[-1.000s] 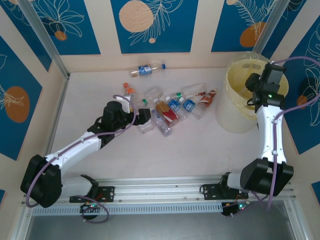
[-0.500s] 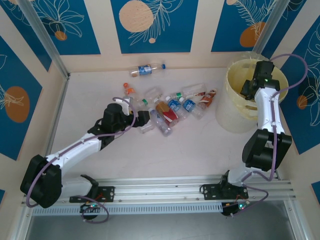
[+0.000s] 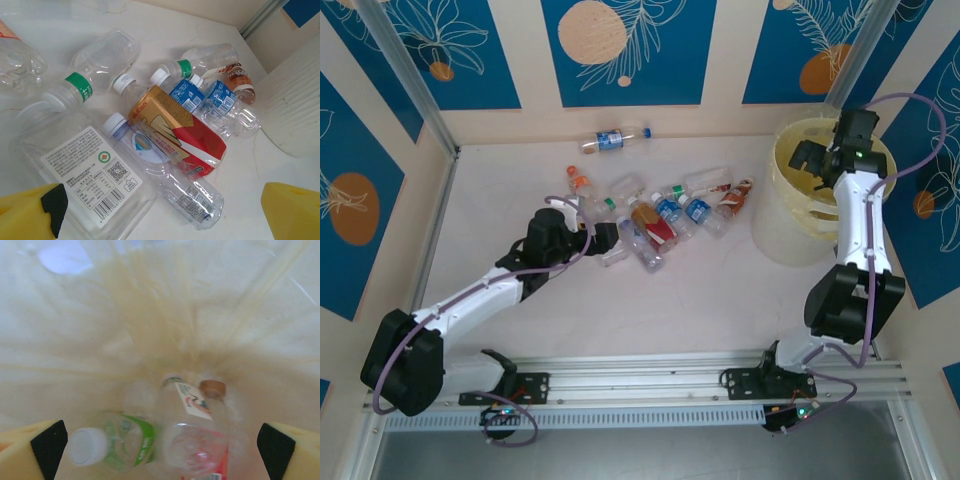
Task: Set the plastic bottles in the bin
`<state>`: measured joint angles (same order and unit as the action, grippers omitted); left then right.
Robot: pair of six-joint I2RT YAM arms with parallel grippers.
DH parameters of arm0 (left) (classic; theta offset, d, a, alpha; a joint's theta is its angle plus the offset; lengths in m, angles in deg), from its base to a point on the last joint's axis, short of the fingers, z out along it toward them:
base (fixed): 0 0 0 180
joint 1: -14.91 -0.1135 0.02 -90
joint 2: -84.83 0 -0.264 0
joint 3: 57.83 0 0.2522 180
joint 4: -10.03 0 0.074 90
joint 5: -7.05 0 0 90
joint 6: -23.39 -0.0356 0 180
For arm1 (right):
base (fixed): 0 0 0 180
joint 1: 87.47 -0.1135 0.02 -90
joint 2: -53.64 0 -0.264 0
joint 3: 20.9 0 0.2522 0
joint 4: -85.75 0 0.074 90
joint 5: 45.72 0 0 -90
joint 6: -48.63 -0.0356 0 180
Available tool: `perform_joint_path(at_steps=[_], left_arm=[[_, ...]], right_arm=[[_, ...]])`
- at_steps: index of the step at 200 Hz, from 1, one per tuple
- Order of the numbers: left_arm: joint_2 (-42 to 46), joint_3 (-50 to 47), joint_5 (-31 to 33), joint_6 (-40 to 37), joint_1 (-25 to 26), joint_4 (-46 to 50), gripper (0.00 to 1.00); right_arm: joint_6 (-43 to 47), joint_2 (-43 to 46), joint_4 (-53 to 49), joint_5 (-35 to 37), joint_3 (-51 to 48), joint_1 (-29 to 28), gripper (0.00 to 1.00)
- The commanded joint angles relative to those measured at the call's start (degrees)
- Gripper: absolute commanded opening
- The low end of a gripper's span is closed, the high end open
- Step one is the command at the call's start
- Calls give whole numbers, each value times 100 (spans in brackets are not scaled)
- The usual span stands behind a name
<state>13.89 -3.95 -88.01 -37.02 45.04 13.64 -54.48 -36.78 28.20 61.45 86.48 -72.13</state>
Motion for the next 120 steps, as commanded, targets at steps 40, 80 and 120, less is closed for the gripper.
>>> perform_joint_path(at_steps=[40, 80, 120], left_arm=[[38, -30, 331, 81, -64, 51, 100], [-100, 19, 732, 436, -95, 215, 100], [-577, 746, 1263, 1005, -76, 1532, 100]], right_arm=[[-132, 1186, 478, -531, -448, -202, 99], [-141, 2333, 1141, -212, -1079, -1227, 100], [-71, 2867, 1534, -1211, -1547, -2213, 100]])
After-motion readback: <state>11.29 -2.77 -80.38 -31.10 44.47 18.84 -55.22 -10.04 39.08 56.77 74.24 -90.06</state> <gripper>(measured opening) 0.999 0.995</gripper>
